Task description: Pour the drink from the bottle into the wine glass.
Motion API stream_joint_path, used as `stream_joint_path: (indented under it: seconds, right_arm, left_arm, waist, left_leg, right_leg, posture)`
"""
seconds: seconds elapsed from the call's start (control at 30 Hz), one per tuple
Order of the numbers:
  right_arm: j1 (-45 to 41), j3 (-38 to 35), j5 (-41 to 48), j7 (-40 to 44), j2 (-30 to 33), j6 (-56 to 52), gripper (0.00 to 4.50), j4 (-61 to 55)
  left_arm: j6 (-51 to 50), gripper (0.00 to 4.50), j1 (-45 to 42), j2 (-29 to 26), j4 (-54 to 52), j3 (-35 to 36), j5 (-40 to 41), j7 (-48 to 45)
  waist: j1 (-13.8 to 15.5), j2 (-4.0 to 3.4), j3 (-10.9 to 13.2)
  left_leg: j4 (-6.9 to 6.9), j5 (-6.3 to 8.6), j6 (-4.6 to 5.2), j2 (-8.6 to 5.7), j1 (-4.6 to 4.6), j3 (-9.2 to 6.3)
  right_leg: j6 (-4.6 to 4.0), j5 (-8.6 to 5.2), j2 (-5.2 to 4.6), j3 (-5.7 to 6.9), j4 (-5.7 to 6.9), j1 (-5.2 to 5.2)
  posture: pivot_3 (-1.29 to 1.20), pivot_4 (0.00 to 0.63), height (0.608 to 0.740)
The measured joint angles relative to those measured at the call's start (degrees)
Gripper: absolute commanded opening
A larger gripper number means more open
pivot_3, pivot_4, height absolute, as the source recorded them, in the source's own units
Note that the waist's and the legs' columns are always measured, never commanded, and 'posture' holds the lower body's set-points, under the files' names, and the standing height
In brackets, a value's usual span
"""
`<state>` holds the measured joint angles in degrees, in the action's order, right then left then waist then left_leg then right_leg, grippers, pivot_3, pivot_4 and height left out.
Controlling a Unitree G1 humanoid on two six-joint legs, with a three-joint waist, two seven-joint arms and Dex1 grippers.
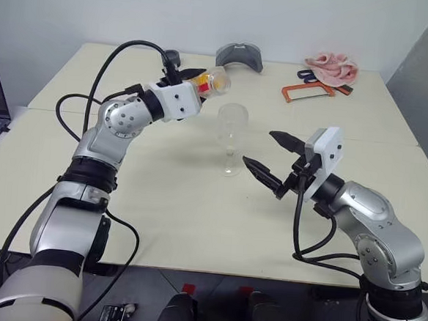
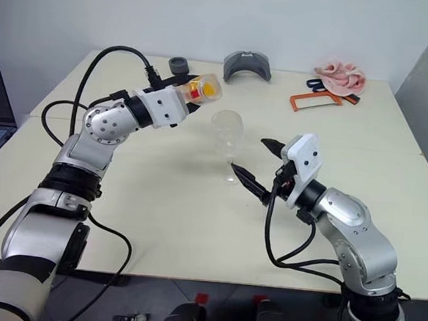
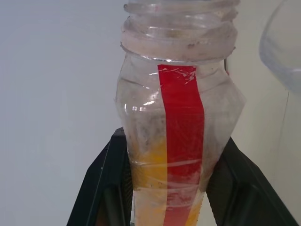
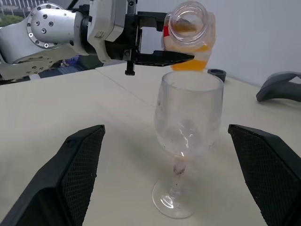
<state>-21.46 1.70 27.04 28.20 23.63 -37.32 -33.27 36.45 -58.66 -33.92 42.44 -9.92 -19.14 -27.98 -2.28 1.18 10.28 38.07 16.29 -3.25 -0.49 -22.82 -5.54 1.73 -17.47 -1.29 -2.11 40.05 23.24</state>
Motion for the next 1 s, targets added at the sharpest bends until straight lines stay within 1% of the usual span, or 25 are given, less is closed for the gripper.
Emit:
stream_joint_path:
  seconds: [0.2,0.33,0.67,1.0]
  right_arm:
    - [0.3,0.0,0.0,-1.3,-0.2,0.5,4.50,0.0]
    - [0.7,0.0,-0.1,-1.3,-0.2,0.9,4.50,0.0]
    - [1.6,0.0,-0.6,-1.3,-0.2,1.6,4.50,0.0]
    - [2.7,0.3,-0.9,-1.6,-1.1,2.2,4.50,0.0]
  left_arm:
    - [7.8,1.67,-3.1,-1.8,5.3,-3.3,-7.8,7.6]
    - [10.7,1.67,-4.8,-2.5,7.4,-4.6,-11.4,11.8]
    - [12.8,1.67,-8.1,-3.8,10.0,-7.9,-18.2,19.8]
    - [12.9,1.67,-9.6,-3.9,12.2,-10.1,-21.5,24.1]
  waist:
    - [0.0,0.00,0.0]
    - [0.0,0.00,0.0]
    - [0.0,0.00,0.0]
    - [0.0,0.00,0.0]
  left_leg:
    - [0.01,0.00,0.00,-0.02,-0.02,-0.01]
    - [0.01,0.00,0.00,-0.03,-0.01,0.00]
    - [0.01,0.00,0.00,-0.06,-0.01,0.01]
    - [0.02,0.00,-0.01,-0.07,-0.01,0.04]
  right_leg:
    - [0.00,0.00,0.00,0.01,0.01,0.00]
    - [0.00,0.00,0.00,0.01,0.01,0.00]
    - [0.00,0.00,0.00,0.02,0.04,0.01]
    - [0.00,0.00,0.00,0.01,0.05,0.02]
  posture:
    - [0.00,0.150,0.740]
    - [0.00,0.150,0.740]
    - [0.00,0.150,0.740]
    - [0.00,0.150,0.740]
